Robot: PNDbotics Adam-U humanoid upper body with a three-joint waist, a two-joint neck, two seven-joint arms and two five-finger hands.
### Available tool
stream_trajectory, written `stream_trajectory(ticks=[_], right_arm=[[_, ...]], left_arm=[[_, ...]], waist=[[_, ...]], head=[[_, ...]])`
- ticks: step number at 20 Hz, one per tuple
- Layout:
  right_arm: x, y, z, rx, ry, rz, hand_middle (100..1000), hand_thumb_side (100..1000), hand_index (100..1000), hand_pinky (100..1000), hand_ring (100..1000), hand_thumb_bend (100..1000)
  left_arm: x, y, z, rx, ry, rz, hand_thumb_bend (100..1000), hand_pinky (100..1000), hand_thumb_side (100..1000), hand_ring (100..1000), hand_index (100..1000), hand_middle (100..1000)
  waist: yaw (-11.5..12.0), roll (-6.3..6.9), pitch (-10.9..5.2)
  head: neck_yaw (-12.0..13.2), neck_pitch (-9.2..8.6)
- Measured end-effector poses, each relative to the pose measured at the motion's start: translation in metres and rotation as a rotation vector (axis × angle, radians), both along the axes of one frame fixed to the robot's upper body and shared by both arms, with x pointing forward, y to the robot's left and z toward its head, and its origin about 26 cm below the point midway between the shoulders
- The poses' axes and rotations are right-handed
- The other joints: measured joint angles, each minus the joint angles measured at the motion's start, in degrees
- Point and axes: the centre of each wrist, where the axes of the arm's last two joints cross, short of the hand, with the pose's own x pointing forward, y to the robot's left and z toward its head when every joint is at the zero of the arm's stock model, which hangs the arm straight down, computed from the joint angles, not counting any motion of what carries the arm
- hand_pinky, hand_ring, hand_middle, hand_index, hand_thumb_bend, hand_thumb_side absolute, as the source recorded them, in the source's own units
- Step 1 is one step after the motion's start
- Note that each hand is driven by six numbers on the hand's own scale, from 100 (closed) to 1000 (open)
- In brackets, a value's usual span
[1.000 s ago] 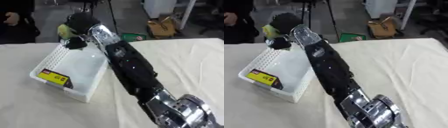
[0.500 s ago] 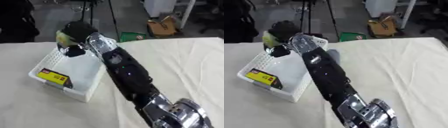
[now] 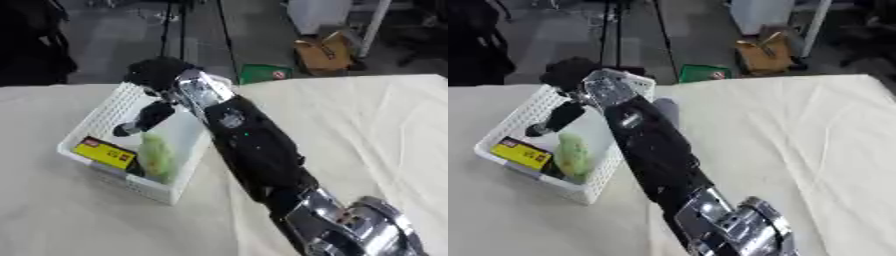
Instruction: Pick up objects on the table and place them in the box.
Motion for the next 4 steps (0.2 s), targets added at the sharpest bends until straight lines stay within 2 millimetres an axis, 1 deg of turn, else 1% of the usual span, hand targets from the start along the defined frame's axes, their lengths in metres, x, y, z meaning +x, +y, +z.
stream_trajectory(ticks=[3, 4], right_arm=[[-0.0007, 0.001, 0.001, 0.003, 0.002, -0.003, 993, 1000, 1000, 984, 1000, 745], [-0.0012, 0.0016, 0.0017, 0.006, 0.001, -0.001, 974, 1000, 1000, 974, 1000, 732]], left_arm=[[0.0, -0.0003, -0.0002, 0.0, 0.001, -0.001, 100, 708, 668, 697, 752, 800], [0.0001, -0.0006, -0.0005, -0.002, 0.001, -0.002, 100, 709, 668, 697, 751, 800]], waist=[[0.0, 0.0, 0.1], [0.0, 0.0, 0.1]], head=[[0.0, 0.0], [0.0, 0.0]])
